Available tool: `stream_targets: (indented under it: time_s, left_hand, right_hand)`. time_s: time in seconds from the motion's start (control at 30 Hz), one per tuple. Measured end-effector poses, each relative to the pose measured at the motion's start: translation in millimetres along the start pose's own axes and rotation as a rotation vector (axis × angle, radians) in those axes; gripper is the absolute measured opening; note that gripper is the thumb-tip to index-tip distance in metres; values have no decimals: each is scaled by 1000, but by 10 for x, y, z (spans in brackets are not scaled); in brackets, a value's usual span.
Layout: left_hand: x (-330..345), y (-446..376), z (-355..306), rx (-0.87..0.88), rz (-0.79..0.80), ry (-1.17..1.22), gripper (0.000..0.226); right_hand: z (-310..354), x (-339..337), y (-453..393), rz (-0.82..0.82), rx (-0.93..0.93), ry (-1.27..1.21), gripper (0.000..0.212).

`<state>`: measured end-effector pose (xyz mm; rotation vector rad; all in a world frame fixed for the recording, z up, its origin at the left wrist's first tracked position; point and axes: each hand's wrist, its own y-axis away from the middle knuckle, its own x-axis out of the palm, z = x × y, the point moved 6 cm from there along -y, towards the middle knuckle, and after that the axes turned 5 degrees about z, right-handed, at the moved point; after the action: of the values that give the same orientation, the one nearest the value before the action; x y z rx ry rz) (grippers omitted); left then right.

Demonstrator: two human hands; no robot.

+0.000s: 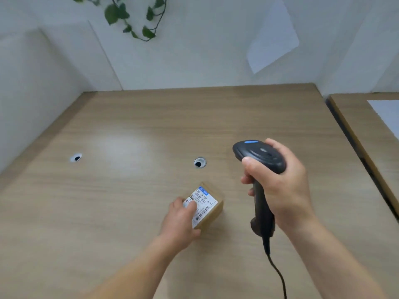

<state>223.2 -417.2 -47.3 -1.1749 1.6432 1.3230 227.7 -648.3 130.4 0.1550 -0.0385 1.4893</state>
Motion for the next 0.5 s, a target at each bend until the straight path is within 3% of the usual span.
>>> stream_targets:
  time_s: [0.13,0.27,0.33,0.4,0.5]
  left_hand:
    - [128,998,825,-52,-78,-45,58]
    - [239,2010,1531,-81,-148,-162,110]
    - [245,2295,1657,-44,-169,-168,121]
    - [284,2457,1686,-7,-207,-181,115]
    - [421,2628,1666,42,-199,-150,87]
  right_hand:
    - [-96,601,842,51,8,20,67]
    - [-249,1249,1699,127,56,54,73]
    - [-296,1446,2007,138,61,70,78]
    - [-315,1566,2219,137,59,79,81]
    - [-287,1625,2458,136,59,100,81]
